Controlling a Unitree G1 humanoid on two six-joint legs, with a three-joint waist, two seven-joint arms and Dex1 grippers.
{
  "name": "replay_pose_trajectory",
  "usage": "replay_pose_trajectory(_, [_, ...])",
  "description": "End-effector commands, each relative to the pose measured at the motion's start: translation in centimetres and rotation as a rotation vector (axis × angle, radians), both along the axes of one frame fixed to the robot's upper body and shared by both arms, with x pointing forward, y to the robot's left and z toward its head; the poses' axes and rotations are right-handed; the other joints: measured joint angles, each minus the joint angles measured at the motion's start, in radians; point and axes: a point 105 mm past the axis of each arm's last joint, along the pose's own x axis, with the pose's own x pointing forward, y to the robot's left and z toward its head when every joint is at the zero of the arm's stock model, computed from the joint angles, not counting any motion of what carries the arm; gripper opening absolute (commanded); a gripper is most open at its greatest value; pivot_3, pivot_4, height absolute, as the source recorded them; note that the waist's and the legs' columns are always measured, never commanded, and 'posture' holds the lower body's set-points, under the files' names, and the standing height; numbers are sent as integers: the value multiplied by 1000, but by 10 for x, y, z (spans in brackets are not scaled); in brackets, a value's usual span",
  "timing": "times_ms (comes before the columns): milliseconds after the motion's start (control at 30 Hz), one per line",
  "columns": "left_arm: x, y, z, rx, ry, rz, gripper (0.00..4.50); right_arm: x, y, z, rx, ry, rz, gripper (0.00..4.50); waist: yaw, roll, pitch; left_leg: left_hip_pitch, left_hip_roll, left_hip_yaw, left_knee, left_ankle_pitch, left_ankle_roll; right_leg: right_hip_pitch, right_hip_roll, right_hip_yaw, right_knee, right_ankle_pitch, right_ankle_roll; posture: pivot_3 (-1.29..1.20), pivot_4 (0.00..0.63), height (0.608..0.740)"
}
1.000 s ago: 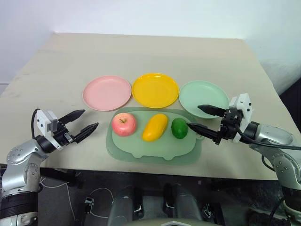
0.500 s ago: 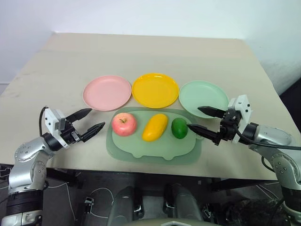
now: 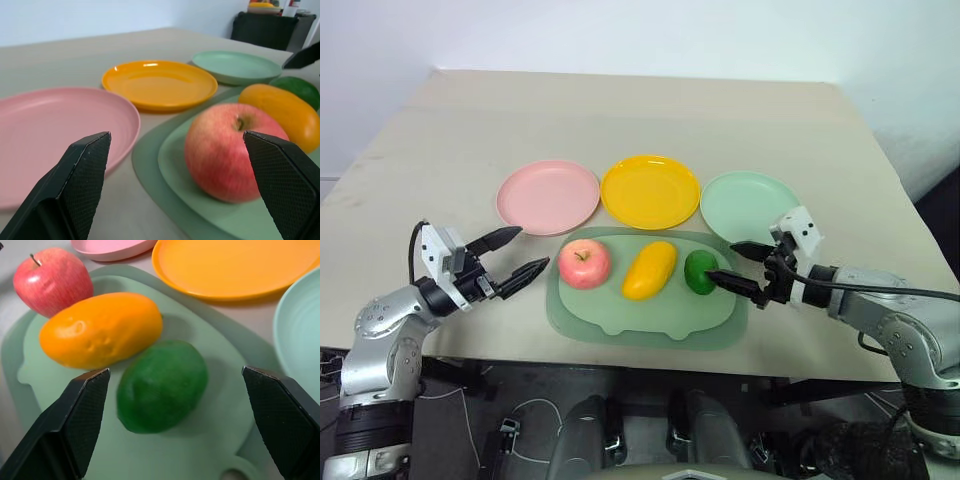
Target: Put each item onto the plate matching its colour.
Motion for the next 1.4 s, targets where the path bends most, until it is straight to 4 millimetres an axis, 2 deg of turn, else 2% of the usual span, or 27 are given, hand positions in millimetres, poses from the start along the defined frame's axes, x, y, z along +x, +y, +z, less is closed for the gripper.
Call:
replay_pose_trajectory(33, [2, 0, 5, -1, -24, 5, 4461, -4, 10, 14, 24, -16, 17, 4500, 0, 0, 0, 0, 0, 0, 0, 0, 0, 0, 0, 0, 0, 0, 0, 0, 150, 696])
replay_pose_trajectory(333, [7, -1, 5, 10, -29, 13, 4461, 21, 17, -17, -82, 92, -115, 4500, -2, 0, 0, 0, 0, 0, 1, 0, 0, -1, 0, 0, 3, 0, 0, 0, 150, 696])
replay_pose_trajectory(600, [6, 2, 8, 18, -36, 28, 4461, 19, 25, -21, -109, 105, -75, 4500, -1, 0, 0, -1, 0, 0, 1, 0, 0, -1, 0, 0, 4, 0, 0, 0, 150, 696])
replay_pose_trajectory(700, [6, 1, 7, 20, -34, 28, 4500, 21, 22, -22, -140, 76, -76, 3855, -2, 0, 0, -1, 0, 0, 1, 0, 0, -1, 0, 0, 4, 0, 0, 0, 150, 696])
replay_pose_trajectory(800, [6, 1, 7, 20, -35, 31, 4500, 19, 22, -16, -143, 50, -49, 2884, -1, 0, 0, -1, 0, 0, 1, 0, 0, -2, 0, 0, 4, 0, 0, 0, 150, 696])
replay_pose_trajectory(833, [6, 2, 7, 20, -36, 32, 4500, 18, 21, -12, -140, 40, -41, 2809, -1, 0, 0, -1, 0, 0, 1, 0, 0, -2, 0, 0, 4, 0, 0, 0, 150, 696])
replay_pose_trajectory(967, [5, 3, 7, 24, -36, 41, 4500, 21, 10, 12, -108, -10, -45, 2809, -1, 0, 0, -1, 0, 0, 1, 0, 0, -2, 0, 0, 4, 0, 1, 0, 150, 696])
replay_pose_trajectory(1133, [4, 4, 8, 21, -41, 49, 4500, 44, -11, 46, -92, -133, -142, 2809, -2, 0, 0, -1, 0, 0, 1, 0, 0, -2, 0, 0, 4, 0, 0, 0, 150, 696])
replay_pose_trajectory(1267, [2, 5, 8, 19, -44, 58, 4500, 71, -36, 38, -186, -161, -239, 2809, -3, 0, 0, -1, 0, 1, 1, 0, 0, -2, 0, 0, 4, 0, 0, 0, 150, 696])
replay_pose_trajectory(1400, [-1, 6, 7, 22, -43, 61, 4500, 90, -46, 26, -208, -145, -280, 2809, -5, 0, 0, -2, 0, 1, 1, 0, 0, -3, 0, 0, 4, 0, 0, 0, 150, 696])
